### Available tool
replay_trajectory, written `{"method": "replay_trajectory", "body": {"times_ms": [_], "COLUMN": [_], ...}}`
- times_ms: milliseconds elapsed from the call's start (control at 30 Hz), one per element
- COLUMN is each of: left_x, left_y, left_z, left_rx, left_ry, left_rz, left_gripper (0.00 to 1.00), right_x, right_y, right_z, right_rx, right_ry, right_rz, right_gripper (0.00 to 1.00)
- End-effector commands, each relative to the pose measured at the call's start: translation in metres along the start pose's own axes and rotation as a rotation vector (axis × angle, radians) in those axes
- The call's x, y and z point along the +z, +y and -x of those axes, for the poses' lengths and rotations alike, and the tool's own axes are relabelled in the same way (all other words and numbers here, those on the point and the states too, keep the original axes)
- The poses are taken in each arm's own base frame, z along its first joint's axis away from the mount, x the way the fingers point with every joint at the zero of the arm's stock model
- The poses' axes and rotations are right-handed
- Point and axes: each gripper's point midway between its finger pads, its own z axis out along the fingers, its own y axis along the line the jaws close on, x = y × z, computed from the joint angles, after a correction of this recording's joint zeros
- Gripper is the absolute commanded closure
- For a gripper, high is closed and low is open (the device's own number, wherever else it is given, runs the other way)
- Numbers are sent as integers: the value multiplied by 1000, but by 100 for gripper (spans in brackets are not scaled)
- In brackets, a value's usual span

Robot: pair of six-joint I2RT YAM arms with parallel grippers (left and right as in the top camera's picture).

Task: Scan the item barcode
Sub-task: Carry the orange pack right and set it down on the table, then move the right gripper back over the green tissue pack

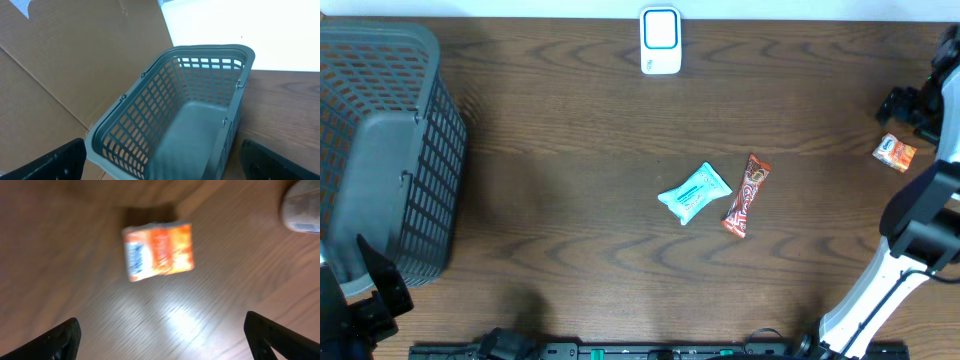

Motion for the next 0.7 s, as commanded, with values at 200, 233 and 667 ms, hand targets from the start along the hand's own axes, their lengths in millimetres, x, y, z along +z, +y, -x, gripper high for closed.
{"method": "replay_trajectory", "body": {"times_ms": [200, 233, 667], "left_x": [0, 0, 0], "left_y": [2, 2, 2], "left_z": [0, 0, 0], "left_rx": [-13, -13, -13], "left_ry": [2, 2, 2], "left_rz": [10, 10, 10], "left_gripper": [2, 2, 2], "right_x": [-79, -78, -54], "right_y": [95, 98, 156], "right_z": [-82, -94, -231], "right_rx": [-72, -86, -604], "right_ry": [238, 277, 316], "right_rz": [486, 472, -72], "right_gripper": [1, 5, 6]}}
